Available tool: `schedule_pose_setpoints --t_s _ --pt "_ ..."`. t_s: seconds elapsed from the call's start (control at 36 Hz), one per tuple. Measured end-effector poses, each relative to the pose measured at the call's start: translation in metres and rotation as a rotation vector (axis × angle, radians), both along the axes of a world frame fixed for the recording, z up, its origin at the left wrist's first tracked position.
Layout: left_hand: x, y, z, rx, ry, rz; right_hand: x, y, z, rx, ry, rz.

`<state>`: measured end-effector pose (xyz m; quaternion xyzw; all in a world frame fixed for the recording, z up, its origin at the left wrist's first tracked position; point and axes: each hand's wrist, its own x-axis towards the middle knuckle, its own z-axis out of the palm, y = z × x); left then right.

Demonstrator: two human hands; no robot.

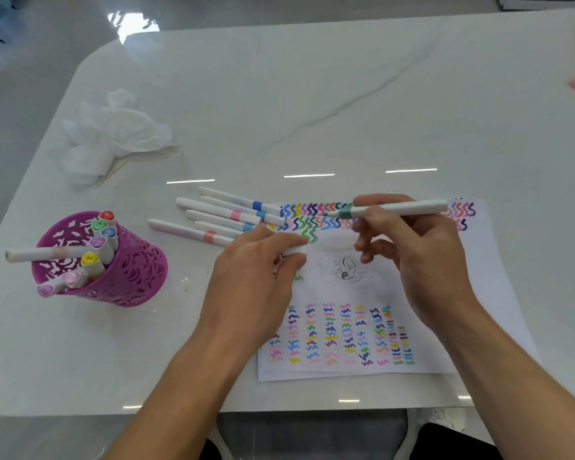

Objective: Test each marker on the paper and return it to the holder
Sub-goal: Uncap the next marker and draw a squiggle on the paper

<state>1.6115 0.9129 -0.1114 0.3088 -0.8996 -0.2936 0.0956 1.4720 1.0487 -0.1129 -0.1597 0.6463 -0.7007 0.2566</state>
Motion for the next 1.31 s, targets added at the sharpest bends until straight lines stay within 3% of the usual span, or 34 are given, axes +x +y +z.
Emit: schedule_pose_setpoints --t_s 0.28,0.39,0.69,1.06,1.31 --pt "0.003 0.005 0.001 0.432 -0.053 0.010 0.018 0.014 0.005 0.053 0.060 0.037" --pt "0.003 0.007 0.003 0.515 -0.043 -0.003 0.020 0.014 0.006 0.084 0.091 0.074" --pt "0.002 0.007 0.003 0.502 -0.061 -0.015 0.018 0.011 0.006 0.093 0.086 0.042" --pt "0.002 0.007 0.001 0.409 -0.023 -0.085 0.018 0.013 0.000 0.182 0.128 0.149" --pt "0.002 0.007 0.002 0.450 0.118 -0.024 0.021 0.009 0.002 0.058 0.026 0.131"
